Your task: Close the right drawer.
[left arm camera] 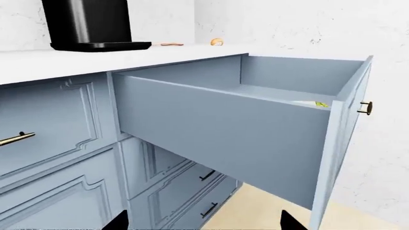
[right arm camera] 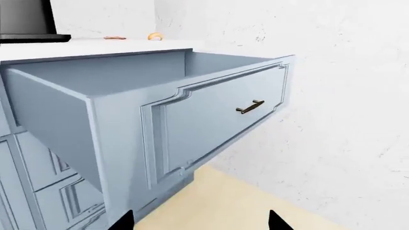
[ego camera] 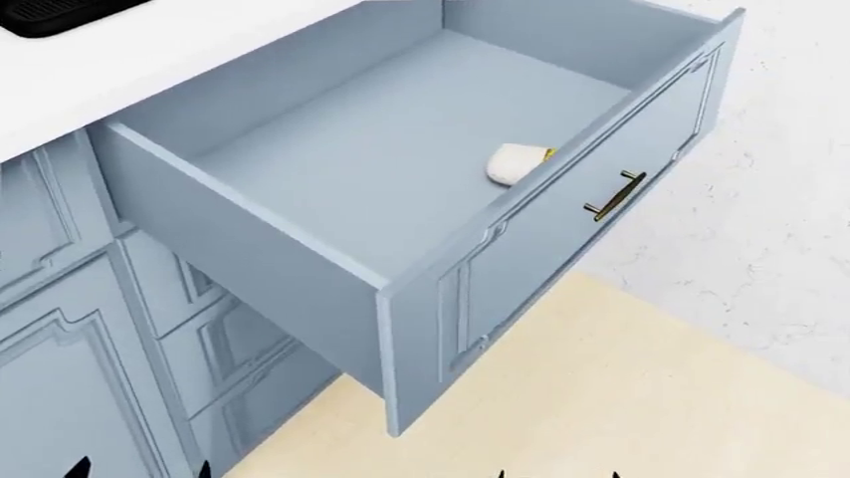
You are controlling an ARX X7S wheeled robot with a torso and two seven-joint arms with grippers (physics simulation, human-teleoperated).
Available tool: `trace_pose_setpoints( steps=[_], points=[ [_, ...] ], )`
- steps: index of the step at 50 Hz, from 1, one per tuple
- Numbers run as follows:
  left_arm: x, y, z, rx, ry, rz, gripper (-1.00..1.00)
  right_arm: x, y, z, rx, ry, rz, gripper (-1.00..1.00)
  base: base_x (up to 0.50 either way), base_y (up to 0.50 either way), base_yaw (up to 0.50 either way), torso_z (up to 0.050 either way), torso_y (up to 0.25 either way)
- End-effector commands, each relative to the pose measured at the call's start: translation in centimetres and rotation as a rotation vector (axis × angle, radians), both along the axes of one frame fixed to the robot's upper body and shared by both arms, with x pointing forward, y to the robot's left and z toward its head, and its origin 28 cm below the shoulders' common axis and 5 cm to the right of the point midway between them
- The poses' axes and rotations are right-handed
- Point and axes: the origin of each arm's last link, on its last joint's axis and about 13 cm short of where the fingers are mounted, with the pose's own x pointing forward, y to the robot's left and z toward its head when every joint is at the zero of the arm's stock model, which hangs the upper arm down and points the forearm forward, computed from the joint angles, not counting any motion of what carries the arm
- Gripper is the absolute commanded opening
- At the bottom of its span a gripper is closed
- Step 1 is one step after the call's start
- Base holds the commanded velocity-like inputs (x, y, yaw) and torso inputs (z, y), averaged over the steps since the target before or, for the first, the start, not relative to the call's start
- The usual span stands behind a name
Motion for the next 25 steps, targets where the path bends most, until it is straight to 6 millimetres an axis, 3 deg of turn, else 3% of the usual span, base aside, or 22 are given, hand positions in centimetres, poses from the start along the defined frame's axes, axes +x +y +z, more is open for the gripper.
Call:
trace_pose_setpoints(
  steps=[1, 9, 11, 12, 14, 16, 22, 25],
  points=[
    [0.0, 0.4, 0.3, -0.02, 0.015, 0.017, 1.0, 0.7, -0.2, -0.1, -0.045, -0.002, -0.032, 1.0, 0.0, 0.0, 0.0, 0.0, 0.0],
    [1.2, 1.1, 1.1, 0.055, -0.001, 0.004, 1.0, 2.0, -0.5, 0.6, -0.082, 0.0, -0.047, 1.0, 0.0, 0.0, 0.0, 0.0, 0.0],
    [1.5, 1.2, 2.5, 0.102, -0.001, -0.038, 1.0, 2.5, -0.7, 1.3, -0.056, 0.019, -0.047, 1.0, 0.0, 0.0, 0.0, 0.0, 0.0],
    [1.6, 1.2, 1.9, 0.104, -0.006, -0.048, 1.0, 2.7, -0.7, 1.5, -0.059, 0.017, -0.046, 1.0, 0.0, 0.0, 0.0, 0.0, 0.0],
    [2.0, 1.3, 3.7, 0.123, -0.029, -0.062, 1.0, 2.9, -0.8, 2.7, -0.06, -0.002, -0.034, 1.0, 0.0, 0.0, 0.0, 0.0, 0.0],
    [2.1, 1.2, 3.4, 0.133, -0.053, -0.07, 1.0, 2.9, -0.7, 3.5, -0.056, -0.012, -0.025, 1.0, 0.0, 0.0, 0.0, 0.0, 0.0],
    [2.3, 1.3, 6.8, 0.163, -0.114, -0.091, 1.0, 2.8, -0.7, 6.5, -0.071, -0.09, -0.025, 1.0, 0.0, 0.0, 0.0, 0.0, 0.0],
    [2.5, 1.4, 7.3, 0.17, -0.138, -0.083, 1.0, 2.7, -0.7, 7.5, -0.075, -0.114, -0.025, 1.0, 0.0, 0.0, 0.0, 0.0, 0.0]
  ],
)
